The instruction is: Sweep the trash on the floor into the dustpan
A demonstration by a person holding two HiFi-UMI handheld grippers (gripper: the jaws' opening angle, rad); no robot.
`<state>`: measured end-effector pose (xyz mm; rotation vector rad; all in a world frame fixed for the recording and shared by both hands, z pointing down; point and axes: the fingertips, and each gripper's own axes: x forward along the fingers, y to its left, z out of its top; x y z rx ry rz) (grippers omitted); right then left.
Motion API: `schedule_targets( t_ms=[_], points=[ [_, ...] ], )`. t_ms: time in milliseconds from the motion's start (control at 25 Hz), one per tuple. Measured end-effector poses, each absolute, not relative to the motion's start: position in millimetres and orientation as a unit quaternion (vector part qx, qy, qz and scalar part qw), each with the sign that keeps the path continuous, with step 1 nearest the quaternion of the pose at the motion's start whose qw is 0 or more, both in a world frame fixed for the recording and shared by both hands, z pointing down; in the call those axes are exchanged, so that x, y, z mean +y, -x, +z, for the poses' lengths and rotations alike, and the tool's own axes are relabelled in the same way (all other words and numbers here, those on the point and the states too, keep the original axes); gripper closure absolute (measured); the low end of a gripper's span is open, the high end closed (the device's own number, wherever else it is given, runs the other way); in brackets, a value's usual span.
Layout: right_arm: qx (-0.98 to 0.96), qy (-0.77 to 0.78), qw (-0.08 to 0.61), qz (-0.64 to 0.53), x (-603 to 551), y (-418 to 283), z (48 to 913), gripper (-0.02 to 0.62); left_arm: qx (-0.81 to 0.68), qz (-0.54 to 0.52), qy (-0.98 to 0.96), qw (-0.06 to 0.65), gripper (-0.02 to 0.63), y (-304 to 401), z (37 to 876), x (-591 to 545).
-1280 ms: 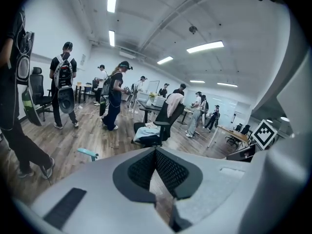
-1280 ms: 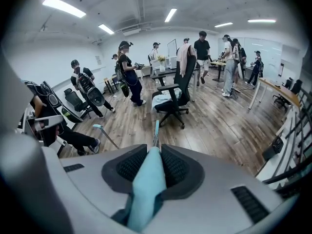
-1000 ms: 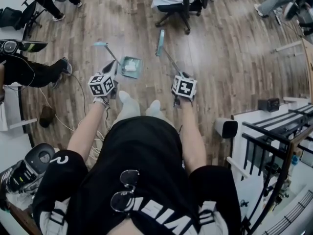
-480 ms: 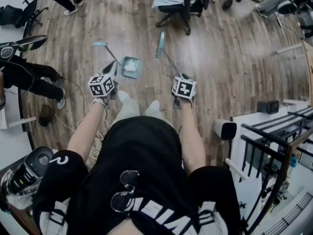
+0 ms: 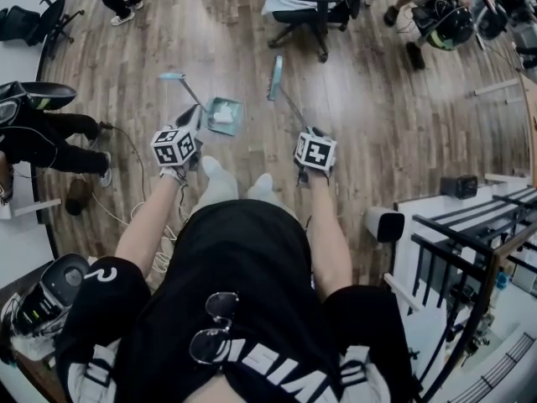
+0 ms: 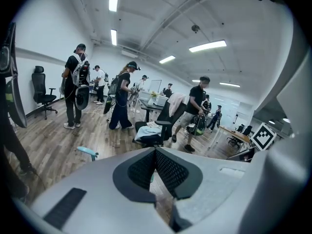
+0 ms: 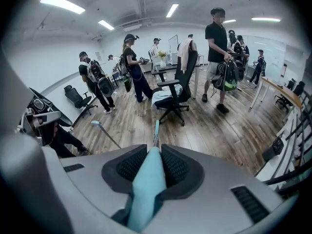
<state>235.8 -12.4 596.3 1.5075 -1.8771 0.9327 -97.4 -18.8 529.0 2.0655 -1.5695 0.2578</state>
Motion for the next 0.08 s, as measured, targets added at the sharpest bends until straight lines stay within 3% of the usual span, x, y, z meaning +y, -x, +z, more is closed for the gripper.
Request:
schedule_targets(
  t_ms=[80],
  points=[
    [-0.7,-0.553,0.272,0.36,-11.7,-229.5,596.7,0.511,-0.581,0.095,-0.764,0.264,0.607,99.2,528.1,-21.2]
  ],
)
